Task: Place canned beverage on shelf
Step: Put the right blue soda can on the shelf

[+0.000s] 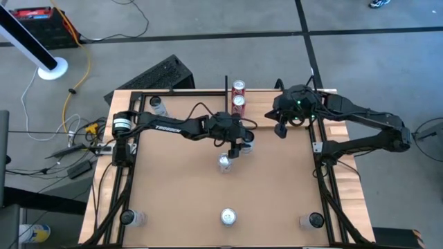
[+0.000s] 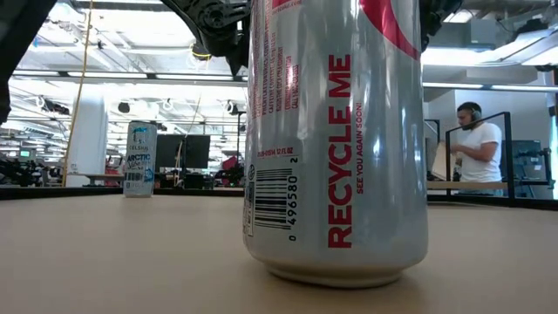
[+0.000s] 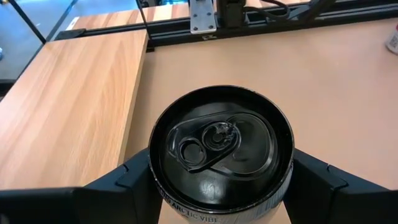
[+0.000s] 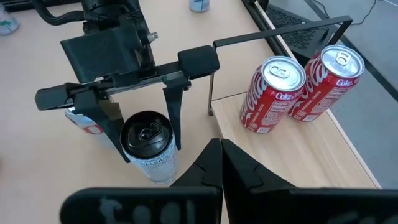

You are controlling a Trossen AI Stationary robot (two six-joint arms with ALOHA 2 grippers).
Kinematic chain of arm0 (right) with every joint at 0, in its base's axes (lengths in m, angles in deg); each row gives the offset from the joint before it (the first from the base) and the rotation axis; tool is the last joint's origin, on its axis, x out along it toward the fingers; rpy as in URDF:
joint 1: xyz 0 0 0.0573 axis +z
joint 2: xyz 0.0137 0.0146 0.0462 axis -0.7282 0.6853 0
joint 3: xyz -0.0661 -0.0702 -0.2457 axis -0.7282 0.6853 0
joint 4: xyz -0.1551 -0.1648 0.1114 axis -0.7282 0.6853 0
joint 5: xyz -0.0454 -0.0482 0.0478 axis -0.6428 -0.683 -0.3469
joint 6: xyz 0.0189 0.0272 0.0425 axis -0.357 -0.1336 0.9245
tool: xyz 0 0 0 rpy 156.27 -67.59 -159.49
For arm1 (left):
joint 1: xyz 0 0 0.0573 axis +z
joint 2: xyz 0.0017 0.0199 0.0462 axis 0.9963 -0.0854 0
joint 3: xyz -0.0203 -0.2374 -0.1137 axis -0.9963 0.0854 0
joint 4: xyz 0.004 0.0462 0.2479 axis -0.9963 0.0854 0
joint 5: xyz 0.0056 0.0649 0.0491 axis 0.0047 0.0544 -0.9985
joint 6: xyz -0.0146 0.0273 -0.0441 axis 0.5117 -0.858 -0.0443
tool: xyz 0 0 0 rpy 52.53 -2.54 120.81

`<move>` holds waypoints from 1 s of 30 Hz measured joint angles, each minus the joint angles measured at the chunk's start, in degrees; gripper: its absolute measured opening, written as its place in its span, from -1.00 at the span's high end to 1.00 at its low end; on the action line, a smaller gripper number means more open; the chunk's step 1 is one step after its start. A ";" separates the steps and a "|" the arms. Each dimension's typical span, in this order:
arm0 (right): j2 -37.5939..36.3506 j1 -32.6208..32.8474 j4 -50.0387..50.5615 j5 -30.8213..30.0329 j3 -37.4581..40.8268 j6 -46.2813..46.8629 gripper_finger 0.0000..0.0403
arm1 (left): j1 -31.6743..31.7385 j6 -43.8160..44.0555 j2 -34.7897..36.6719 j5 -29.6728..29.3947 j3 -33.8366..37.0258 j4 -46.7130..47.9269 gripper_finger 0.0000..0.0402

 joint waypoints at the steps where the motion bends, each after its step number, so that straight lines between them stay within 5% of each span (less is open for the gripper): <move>1: -0.01 0.00 0.02 0.00 0.00 0.00 0.89 | 0.00 0.10 0.00 -0.12 0.00 0.12 -0.28; 5: 0.01 0.02 0.12 0.00 0.00 0.41 0.89 | -0.02 1.80 0.17 -3.92 -0.11 0.49 -0.83; 7: -0.01 0.02 0.15 0.02 0.00 1.28 0.89 | 0.00 2.55 1.19 -4.96 -0.11 1.60 -0.91; 12: 0.02 0.04 1.04 2.70 0.00 1.80 0.89 | 0.02 1.44 9.82 -5.19 -0.11 7.55 -0.72; 21: 1.27 2.23 0.13 4.83 -0.01 2.60 0.84 | -0.48 -0.19 37.26 -14.04 1.91 27.84 -0.59; 25: 4.91 4.40 -1.16 4.93 -0.02 2.64 0.69 | -0.48 1.91 50.84 -19.07 11.96 30.21 -0.59; 30: 10.00 7.30 -2.82 4.94 -0.03 2.73 0.31 | -0.78 4.79 68.26 -17.99 31.50 16.42 -0.59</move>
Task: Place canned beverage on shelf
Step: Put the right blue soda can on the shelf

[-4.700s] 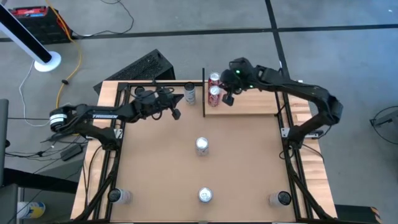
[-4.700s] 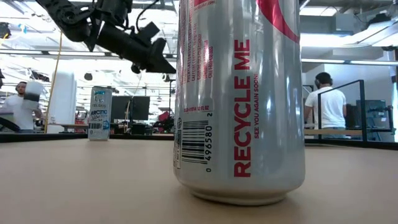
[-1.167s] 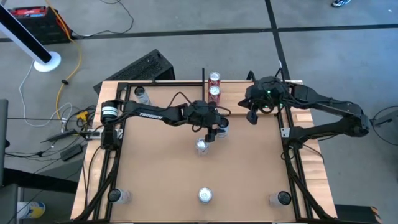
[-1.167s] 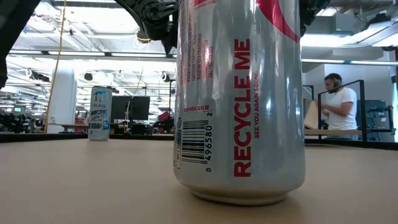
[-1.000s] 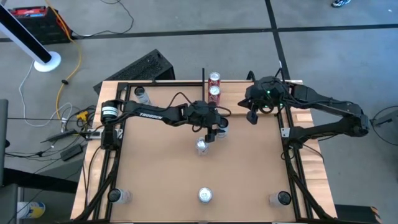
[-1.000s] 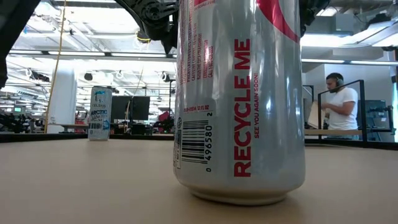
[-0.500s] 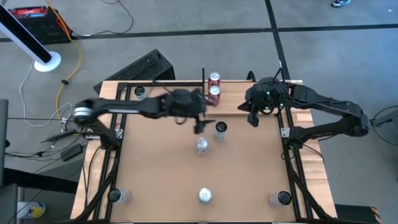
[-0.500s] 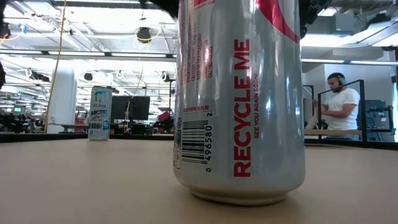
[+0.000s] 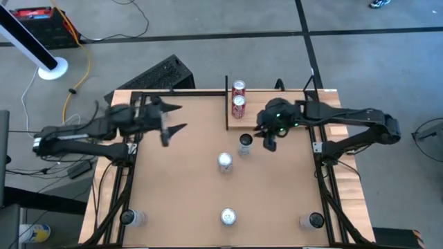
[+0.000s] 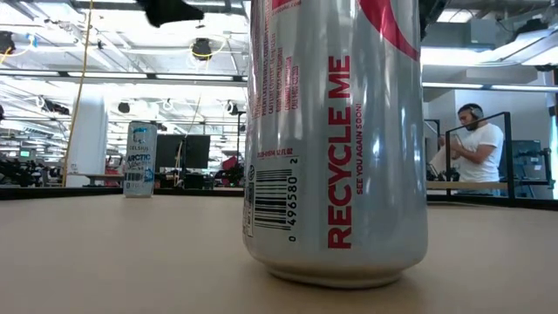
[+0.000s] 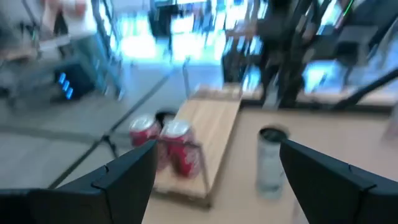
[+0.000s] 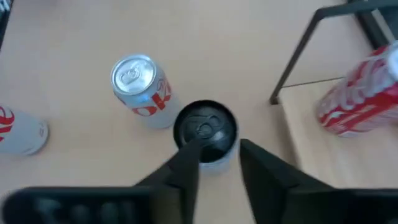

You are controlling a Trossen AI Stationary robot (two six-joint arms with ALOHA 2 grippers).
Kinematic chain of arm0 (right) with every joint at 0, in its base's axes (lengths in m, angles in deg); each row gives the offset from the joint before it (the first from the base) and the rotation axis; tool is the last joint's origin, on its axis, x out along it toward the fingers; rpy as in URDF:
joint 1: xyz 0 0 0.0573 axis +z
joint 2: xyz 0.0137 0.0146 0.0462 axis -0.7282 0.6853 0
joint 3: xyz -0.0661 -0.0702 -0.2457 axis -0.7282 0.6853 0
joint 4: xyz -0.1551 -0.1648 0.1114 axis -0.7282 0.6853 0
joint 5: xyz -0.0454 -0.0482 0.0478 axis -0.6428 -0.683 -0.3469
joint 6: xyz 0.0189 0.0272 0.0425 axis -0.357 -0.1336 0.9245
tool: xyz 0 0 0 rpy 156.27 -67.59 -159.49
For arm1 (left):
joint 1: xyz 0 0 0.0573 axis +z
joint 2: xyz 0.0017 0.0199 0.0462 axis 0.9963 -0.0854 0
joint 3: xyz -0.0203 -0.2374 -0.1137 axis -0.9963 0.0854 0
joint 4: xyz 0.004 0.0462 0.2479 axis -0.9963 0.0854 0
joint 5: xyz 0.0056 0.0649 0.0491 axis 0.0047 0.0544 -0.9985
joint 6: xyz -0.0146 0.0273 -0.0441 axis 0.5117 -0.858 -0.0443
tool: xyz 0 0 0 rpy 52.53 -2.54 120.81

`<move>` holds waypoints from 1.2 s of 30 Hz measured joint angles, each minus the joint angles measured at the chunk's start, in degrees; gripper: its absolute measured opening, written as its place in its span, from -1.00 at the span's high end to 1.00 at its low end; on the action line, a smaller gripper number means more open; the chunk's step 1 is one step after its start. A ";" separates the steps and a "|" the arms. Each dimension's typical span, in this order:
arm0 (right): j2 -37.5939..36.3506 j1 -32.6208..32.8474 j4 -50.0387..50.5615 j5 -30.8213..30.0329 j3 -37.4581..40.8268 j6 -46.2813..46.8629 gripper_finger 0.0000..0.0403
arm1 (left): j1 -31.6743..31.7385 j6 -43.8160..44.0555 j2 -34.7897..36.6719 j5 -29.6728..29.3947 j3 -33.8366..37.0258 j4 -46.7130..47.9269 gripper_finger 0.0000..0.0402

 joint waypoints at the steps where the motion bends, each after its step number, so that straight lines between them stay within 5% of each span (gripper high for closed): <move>1: 1.15 0.33 0.14 0.02 -0.27 0.32 0.21 | -0.09 0.79 2.85 0.56 3.40 -3.04 -0.59; 6: 5.72 1.46 1.77 -0.11 -3.18 3.38 -0.35 | -0.05 2.83 13.74 0.14 14.65 -10.66 -0.59; 13: 11.59 2.47 6.36 -1.25 -8.31 3.54 -0.93 | -0.05 2.89 19.06 -0.30 17.57 -11.37 -0.59; 36: 17.90 3.06 7.00 -3.74 -8.75 -0.18 -0.91 | -0.05 1.72 17.81 0.17 17.57 -10.95 -0.59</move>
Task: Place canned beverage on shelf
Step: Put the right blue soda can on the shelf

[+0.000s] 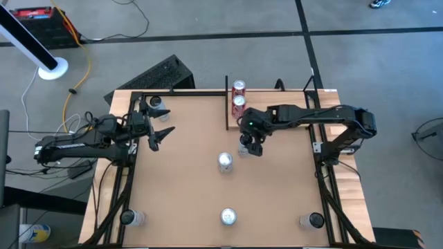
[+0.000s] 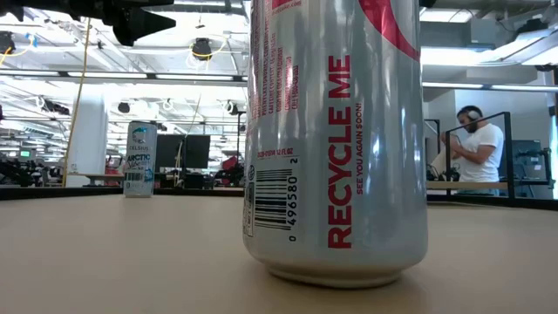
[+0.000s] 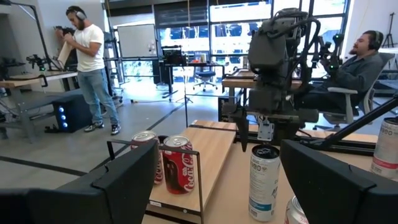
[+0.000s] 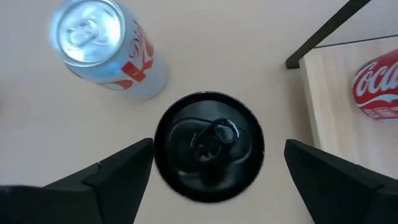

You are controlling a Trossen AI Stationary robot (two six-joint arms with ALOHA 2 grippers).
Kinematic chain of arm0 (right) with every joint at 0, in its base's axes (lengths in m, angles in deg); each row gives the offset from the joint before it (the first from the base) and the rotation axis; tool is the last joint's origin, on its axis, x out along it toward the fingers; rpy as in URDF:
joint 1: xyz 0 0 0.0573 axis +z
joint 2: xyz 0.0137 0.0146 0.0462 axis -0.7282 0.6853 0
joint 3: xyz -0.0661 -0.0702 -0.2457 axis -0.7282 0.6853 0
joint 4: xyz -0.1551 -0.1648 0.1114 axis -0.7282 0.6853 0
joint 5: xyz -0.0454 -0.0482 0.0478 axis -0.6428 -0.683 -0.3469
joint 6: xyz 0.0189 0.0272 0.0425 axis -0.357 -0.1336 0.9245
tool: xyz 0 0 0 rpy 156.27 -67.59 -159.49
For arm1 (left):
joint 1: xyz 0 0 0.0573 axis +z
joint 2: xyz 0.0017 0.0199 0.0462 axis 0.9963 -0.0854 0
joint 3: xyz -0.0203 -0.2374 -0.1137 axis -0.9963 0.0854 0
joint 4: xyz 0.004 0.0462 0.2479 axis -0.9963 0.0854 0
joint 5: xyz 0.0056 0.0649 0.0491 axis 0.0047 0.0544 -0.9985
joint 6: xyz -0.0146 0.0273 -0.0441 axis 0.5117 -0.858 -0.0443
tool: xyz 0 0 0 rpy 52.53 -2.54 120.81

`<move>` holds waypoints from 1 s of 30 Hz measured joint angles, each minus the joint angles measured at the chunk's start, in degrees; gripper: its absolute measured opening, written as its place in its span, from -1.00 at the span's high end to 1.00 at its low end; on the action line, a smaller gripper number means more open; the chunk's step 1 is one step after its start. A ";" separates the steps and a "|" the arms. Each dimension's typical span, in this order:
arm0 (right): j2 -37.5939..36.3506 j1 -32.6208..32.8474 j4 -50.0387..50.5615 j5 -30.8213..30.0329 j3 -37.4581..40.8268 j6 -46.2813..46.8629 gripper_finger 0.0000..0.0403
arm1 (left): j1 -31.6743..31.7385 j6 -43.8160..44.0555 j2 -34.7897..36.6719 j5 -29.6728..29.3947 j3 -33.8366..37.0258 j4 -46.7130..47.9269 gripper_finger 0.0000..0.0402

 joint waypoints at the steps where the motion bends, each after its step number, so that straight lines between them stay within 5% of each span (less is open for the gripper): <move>1: 0.45 0.08 -0.09 -0.24 0.00 0.02 -0.90 | 0.00 0.02 0.00 0.00 0.00 0.00 -0.59; 14: 1.23 0.22 -0.14 -2.08 0.07 0.44 -0.38 | 0.00 -0.22 0.00 0.00 0.00 0.26 -0.59; 23: -4.78 -0.66 1.74 -4.84 0.07 -2.27 -0.37 | 0.00 -0.21 -0.02 0.00 0.00 0.28 -0.59; 30: -9.44 -9.73 3.25 -5.81 0.07 -12.74 -0.37 | 0.00 -0.14 -0.02 -0.75 -0.02 0.29 -0.59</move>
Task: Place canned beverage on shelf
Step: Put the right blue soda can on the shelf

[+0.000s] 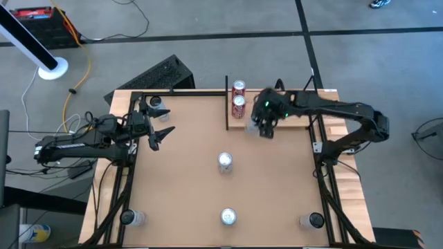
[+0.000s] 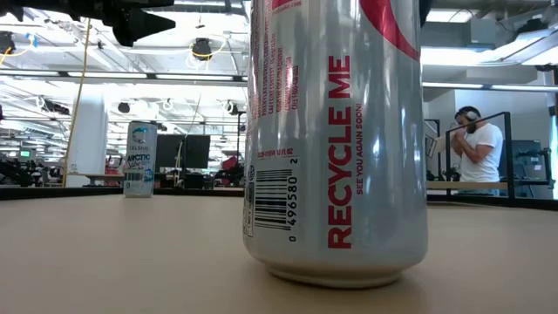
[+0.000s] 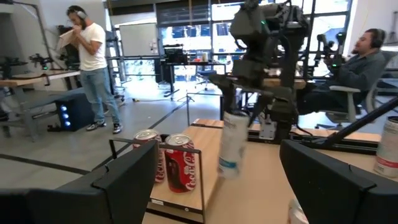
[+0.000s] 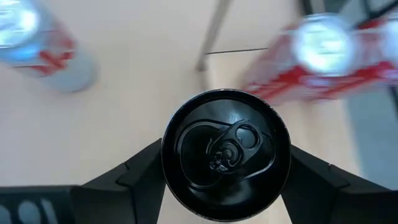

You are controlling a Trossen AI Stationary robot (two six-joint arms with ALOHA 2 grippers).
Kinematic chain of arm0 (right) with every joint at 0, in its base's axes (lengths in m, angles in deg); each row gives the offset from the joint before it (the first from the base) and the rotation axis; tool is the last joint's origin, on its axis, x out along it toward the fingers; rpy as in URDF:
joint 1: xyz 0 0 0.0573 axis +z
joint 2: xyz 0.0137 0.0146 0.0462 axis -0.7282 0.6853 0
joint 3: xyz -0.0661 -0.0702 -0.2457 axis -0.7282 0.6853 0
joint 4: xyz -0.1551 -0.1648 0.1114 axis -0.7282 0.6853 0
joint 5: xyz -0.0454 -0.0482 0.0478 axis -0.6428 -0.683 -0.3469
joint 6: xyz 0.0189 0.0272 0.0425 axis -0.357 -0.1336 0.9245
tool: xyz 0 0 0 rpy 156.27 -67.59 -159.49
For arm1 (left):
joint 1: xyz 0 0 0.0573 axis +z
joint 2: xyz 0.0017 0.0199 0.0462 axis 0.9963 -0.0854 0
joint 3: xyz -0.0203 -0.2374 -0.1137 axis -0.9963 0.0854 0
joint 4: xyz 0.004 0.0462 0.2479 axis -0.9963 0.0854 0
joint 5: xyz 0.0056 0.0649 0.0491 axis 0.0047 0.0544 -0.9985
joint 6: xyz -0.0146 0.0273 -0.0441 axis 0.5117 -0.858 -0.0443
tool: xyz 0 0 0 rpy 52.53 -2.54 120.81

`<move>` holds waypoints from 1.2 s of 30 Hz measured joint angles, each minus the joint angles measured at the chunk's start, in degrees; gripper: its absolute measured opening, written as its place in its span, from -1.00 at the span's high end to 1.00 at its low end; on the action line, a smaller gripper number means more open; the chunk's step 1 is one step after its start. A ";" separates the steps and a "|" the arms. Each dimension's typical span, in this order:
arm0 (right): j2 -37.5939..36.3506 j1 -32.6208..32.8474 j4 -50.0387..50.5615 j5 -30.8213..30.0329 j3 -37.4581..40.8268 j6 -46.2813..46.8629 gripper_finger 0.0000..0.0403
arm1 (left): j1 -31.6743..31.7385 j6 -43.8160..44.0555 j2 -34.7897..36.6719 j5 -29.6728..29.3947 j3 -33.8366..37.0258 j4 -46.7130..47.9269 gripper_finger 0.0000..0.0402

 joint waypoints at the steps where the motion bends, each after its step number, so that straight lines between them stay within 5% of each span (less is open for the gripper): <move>1: -0.37 -2.12 -0.42 0.04 -0.01 -1.94 -0.37 | 0.00 0.11 0.02 -0.47 0.00 0.00 -0.59; 8: 3.68 -18.06 -0.32 9.00 -4.54 -13.68 -0.37 | 0.00 1.06 0.00 -1.23 0.00 -0.03 -0.59; 13: 11.59 -24.71 4.40 15.08 -15.00 -18.82 -0.37 | 0.00 1.37 0.02 -3.58 0.00 -0.03 -0.59; 20: 20.47 -28.20 10.58 16.16 -24.86 -21.97 -0.37 | 0.02 1.85 0.02 -3.60 0.00 -0.03 -0.59; 36: 23.26 -31.83 10.52 15.19 -25.40 -23.30 -0.37 | 0.02 1.27 0.04 -2.05 0.00 0.37 -0.59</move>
